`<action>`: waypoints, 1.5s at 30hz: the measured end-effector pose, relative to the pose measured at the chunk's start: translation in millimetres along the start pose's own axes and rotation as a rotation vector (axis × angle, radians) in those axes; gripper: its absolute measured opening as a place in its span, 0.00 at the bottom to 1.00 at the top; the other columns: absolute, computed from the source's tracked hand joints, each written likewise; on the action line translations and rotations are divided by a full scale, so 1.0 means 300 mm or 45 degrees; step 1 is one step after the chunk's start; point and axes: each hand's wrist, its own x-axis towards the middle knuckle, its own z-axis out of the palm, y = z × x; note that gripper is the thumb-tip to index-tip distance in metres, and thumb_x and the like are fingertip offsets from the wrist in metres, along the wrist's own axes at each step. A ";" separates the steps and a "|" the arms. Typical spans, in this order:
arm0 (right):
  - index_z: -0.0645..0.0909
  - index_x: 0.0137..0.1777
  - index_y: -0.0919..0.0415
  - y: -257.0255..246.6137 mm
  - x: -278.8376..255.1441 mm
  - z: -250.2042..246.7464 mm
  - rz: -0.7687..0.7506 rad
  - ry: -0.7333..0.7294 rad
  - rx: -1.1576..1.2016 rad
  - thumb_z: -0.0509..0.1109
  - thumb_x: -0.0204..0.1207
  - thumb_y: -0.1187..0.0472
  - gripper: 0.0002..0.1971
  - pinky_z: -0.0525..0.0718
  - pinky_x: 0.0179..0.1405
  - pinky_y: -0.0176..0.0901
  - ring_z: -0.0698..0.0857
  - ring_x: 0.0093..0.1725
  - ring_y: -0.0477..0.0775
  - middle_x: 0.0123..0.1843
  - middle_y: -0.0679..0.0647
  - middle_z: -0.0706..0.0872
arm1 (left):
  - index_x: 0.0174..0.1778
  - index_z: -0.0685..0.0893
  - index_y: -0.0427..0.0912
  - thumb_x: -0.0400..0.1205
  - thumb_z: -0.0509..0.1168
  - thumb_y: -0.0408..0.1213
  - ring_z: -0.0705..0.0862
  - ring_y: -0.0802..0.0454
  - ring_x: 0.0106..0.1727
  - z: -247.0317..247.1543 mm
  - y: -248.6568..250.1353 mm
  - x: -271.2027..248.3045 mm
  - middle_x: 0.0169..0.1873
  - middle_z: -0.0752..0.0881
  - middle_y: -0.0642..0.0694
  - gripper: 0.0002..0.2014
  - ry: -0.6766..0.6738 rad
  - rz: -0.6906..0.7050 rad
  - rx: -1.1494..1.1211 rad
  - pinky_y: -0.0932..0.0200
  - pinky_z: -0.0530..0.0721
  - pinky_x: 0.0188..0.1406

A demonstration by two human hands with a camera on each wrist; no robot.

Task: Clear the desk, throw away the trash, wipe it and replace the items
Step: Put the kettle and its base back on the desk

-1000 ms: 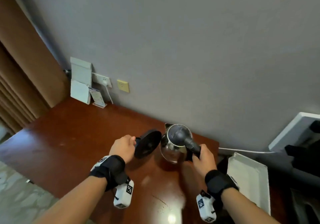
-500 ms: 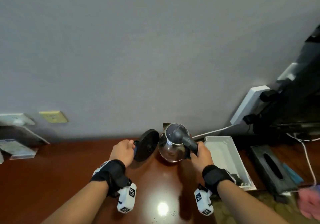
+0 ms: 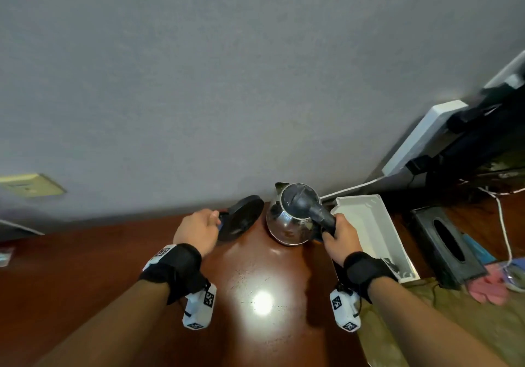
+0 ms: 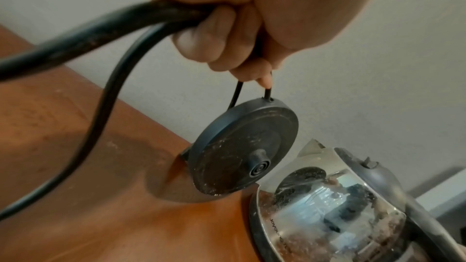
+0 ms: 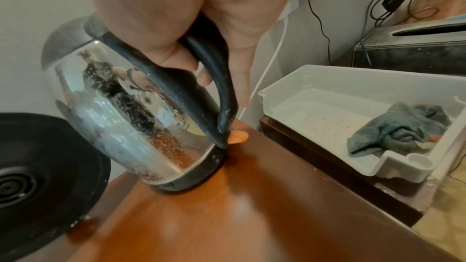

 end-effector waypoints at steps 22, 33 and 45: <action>0.73 0.72 0.56 -0.290 -0.097 0.116 -0.670 -0.026 -0.113 0.70 0.72 0.63 0.27 0.75 0.73 0.50 0.73 0.71 0.54 0.72 0.52 0.74 | 0.31 0.81 0.53 0.86 0.59 0.45 0.82 0.45 0.39 -0.095 -0.003 -0.085 0.29 0.83 0.54 0.16 0.052 0.064 -0.104 0.54 0.73 0.37; 0.73 0.73 0.54 -0.306 -0.024 0.339 -0.613 -0.453 -0.222 0.60 0.86 0.56 0.17 0.80 0.63 0.52 0.81 0.61 0.59 0.61 0.56 0.82 | 0.60 0.88 0.52 0.88 0.58 0.45 0.85 0.40 0.60 -0.064 -0.166 0.003 0.57 0.89 0.44 0.14 0.147 -0.011 -0.079 0.51 0.82 0.56; 0.70 0.72 0.62 -0.424 0.146 0.475 -0.412 -0.627 -0.815 0.58 0.83 0.65 0.18 0.82 0.59 0.62 0.82 0.63 0.73 0.67 0.65 0.77 | 0.72 0.80 0.40 0.85 0.59 0.37 0.82 0.37 0.65 0.008 -0.384 0.089 0.65 0.85 0.37 0.19 0.113 -0.151 0.131 0.48 0.80 0.63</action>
